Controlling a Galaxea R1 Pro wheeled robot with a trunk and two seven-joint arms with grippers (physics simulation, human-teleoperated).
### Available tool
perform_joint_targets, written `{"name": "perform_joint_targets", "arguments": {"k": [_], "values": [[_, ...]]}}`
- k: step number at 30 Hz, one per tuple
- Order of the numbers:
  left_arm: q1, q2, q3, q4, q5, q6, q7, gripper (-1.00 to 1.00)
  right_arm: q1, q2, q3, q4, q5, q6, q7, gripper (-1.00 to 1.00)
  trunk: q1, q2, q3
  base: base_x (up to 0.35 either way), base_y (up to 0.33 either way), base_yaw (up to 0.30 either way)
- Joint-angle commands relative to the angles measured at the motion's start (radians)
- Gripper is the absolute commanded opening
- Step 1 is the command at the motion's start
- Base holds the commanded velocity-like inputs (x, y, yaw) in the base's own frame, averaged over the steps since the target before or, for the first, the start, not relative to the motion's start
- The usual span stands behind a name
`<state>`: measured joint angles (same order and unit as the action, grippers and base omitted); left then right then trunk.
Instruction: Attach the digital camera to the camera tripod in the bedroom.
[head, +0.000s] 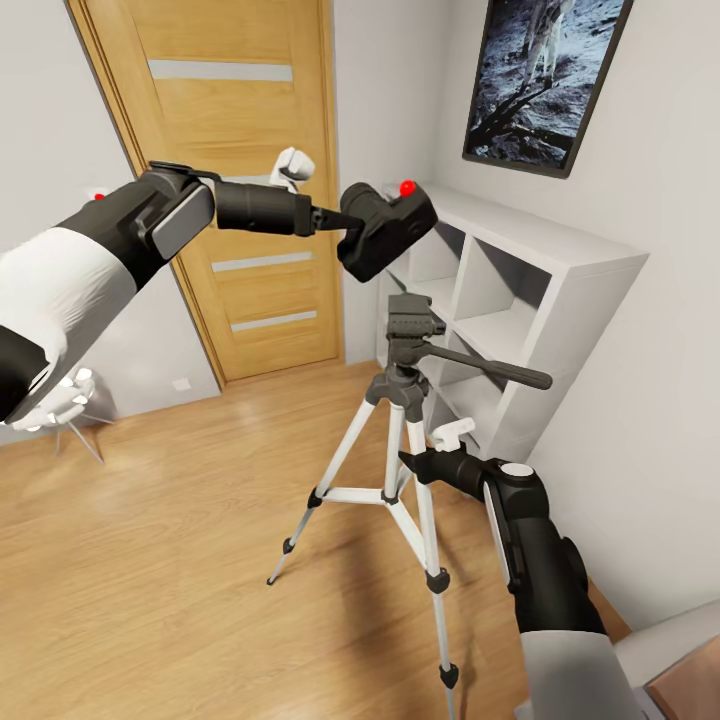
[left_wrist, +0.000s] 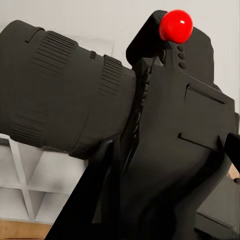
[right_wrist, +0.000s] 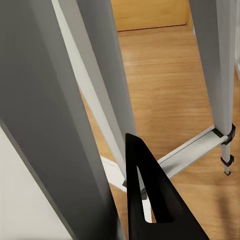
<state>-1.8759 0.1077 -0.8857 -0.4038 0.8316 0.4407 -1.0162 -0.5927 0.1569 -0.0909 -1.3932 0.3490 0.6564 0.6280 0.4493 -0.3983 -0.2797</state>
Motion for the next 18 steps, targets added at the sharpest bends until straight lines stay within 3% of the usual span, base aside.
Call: {"name": "perform_joint_targets", "arguments": {"k": [1,5,6,7,10,13,18], "values": [[-0.002,0.001,-0.006,-0.001,0.008,0.007,0.002,-1.00,-0.001,0.001,-0.004,0.073,0.047,0.000,0.011,-1.00,0.001,-0.002,-0.002,0.000,0.000,0.000],[-0.002,0.000,-0.037,-0.006,0.002,0.005,0.003,-1.00,-0.001,-0.011,-0.003,0.071,0.047,0.000,0.011,-1.00,0.001,-0.002,-0.002,0.000,0.000,0.000],[-0.002,-0.010,-0.095,-0.018,0.001,0.004,0.004,-1.00,-0.001,-0.017,-0.003,0.070,0.047,0.000,0.010,-1.00,0.001,-0.002,-0.002,0.000,0.000,0.000],[-0.002,-0.015,-0.120,-0.023,0.001,0.004,0.004,-1.00,-0.001,-0.018,-0.003,0.070,0.047,0.000,0.010,-1.00,0.001,-0.002,-0.002,0.000,0.000,0.000],[-0.002,-0.023,-0.159,-0.028,0.001,0.004,0.004,-1.00,-0.001,-0.020,-0.003,0.070,0.047,0.000,0.010,-1.00,0.001,-0.002,-0.002,0.000,0.000,0.000],[-0.002,-0.028,-0.188,-0.033,0.002,0.003,0.004,-1.00,-0.001,-0.020,-0.003,0.069,0.047,0.000,0.010,-1.00,0.001,-0.002,-0.002,0.000,0.000,0.000],[-0.002,-0.025,-0.187,-0.089,0.006,0.003,0.005,-1.00,-0.001,-0.020,-0.001,0.071,0.047,0.000,0.009,-1.00,0.001,-0.002,-0.002,0.000,0.000,0.000]]}}
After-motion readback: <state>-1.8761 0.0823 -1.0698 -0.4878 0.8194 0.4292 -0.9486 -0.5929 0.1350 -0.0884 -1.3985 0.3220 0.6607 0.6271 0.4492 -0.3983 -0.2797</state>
